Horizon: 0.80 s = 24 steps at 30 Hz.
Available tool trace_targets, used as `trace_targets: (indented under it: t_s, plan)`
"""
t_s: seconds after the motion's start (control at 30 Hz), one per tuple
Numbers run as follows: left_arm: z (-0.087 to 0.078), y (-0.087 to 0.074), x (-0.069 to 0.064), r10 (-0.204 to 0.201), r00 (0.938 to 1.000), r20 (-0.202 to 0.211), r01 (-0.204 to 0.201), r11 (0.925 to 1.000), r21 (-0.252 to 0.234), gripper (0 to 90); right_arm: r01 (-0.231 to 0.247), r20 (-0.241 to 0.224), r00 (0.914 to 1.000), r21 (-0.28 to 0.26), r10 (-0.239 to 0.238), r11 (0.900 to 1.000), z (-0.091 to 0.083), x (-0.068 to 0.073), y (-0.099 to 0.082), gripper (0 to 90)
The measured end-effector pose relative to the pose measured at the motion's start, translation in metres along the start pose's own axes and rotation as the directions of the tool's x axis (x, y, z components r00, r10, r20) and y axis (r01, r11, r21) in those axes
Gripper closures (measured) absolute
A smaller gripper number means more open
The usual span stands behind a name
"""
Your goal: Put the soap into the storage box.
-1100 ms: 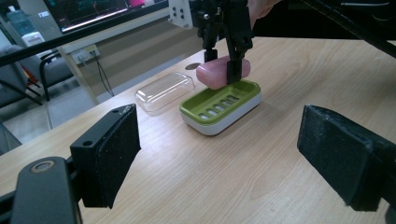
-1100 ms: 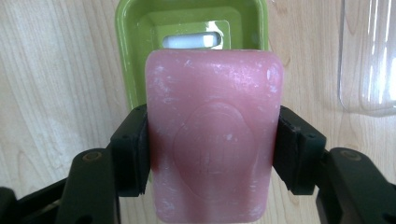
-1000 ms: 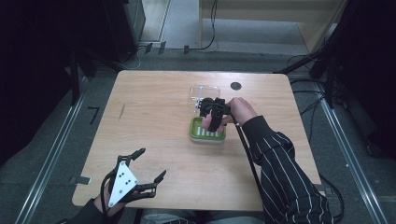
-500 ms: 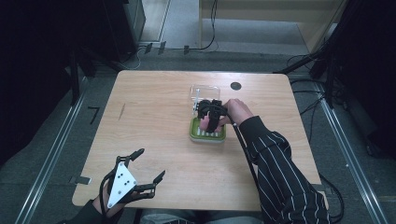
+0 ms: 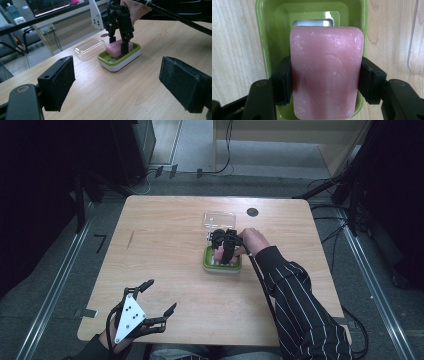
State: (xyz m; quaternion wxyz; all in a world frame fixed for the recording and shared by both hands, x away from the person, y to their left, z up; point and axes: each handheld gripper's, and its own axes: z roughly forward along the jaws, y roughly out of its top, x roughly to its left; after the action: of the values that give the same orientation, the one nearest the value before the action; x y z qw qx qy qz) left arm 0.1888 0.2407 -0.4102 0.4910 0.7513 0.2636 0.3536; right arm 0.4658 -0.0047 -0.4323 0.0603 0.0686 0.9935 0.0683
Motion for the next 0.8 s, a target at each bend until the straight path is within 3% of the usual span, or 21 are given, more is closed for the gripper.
trace_targets:
  t_s: [0.8]
  plan:
    - [0.0003, 0.0000, -0.0002, 0.002, 1.0000, 0.002, -0.002, 1.0000, 0.001, 13.6, 0.007, -0.012, 0.9999, 0.004, -0.007, 1.0000, 0.0064, 0.0015, 0.0006, 38.6]
